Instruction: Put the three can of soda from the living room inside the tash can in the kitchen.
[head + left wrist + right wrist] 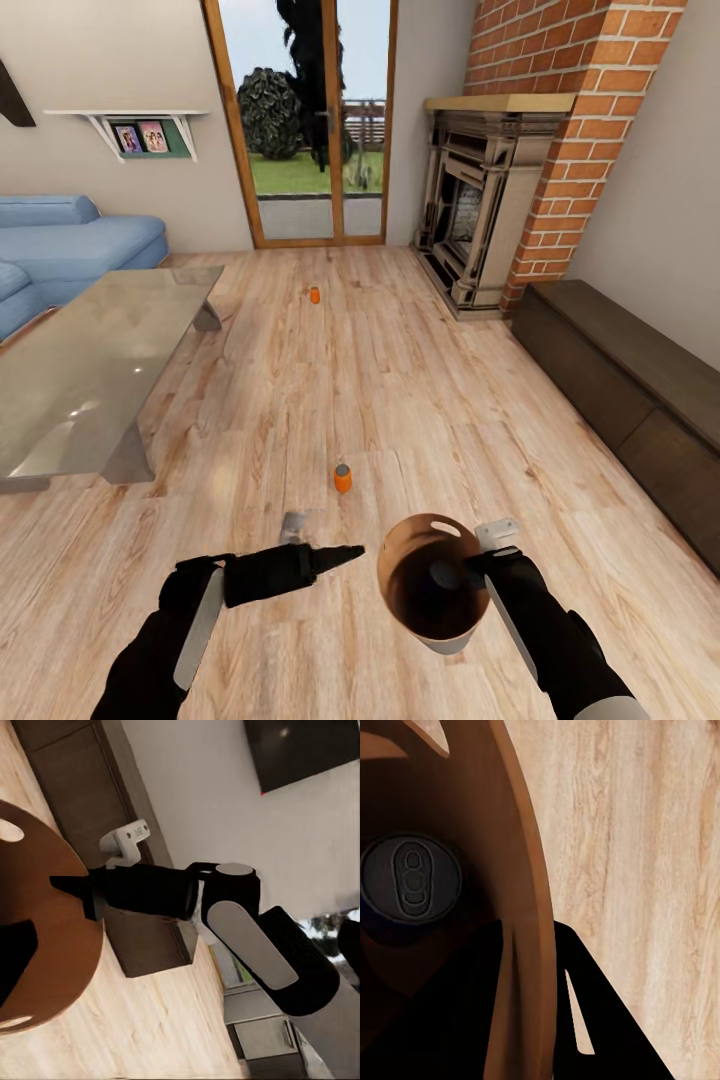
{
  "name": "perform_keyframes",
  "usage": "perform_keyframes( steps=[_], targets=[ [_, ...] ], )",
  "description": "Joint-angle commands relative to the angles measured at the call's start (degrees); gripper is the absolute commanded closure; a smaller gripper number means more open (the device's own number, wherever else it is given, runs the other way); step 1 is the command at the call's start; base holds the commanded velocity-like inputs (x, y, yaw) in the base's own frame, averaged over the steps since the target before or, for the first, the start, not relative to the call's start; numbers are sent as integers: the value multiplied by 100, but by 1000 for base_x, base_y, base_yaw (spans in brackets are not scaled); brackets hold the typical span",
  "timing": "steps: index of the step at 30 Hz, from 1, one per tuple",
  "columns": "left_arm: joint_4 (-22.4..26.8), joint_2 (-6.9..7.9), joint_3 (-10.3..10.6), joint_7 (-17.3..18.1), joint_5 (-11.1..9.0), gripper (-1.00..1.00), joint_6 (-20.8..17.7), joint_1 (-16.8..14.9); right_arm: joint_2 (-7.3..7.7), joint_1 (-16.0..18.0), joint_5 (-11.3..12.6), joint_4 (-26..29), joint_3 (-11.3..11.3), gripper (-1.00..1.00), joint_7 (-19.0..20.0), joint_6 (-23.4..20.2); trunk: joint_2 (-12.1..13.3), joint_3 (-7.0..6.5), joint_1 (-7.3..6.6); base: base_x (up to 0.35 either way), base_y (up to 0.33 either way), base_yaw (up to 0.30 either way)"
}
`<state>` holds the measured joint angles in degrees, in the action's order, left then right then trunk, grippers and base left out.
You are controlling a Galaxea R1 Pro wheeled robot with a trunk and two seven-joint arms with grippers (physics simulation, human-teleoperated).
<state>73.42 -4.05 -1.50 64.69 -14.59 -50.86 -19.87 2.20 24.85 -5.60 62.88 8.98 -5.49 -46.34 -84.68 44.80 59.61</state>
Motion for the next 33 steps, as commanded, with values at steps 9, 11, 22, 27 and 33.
perform_keyframes(
  steps=[9,11,22,27,33],
  targets=[
    [-318,962,-1258,2043,37,-100,23,1,0,1,15,19,-1,100,33,-2,0,-1,0,0,0,0],
    [-450,1104,-1390,2109,70,-100,62,1,0,2,15,36,-1,100,40,-5,0,-1,0,0,0,0],
    [-2076,1613,-1537,-440,968,-100,1700,1,-3,-6,49,207,-1,100,71,-20,0,-1,0,0,0,0],
    [-2141,1483,-1512,-1832,1017,-100,1816,1,-8,-6,64,275,-1,100,76,-24,0,-1,0,0,0,0],
    [-2222,1265,-1481,-3361,1030,-100,2387,1,-9,-6,68,507,-1,100,70,-39,0,-1,0,0,0,0]
  ],
)
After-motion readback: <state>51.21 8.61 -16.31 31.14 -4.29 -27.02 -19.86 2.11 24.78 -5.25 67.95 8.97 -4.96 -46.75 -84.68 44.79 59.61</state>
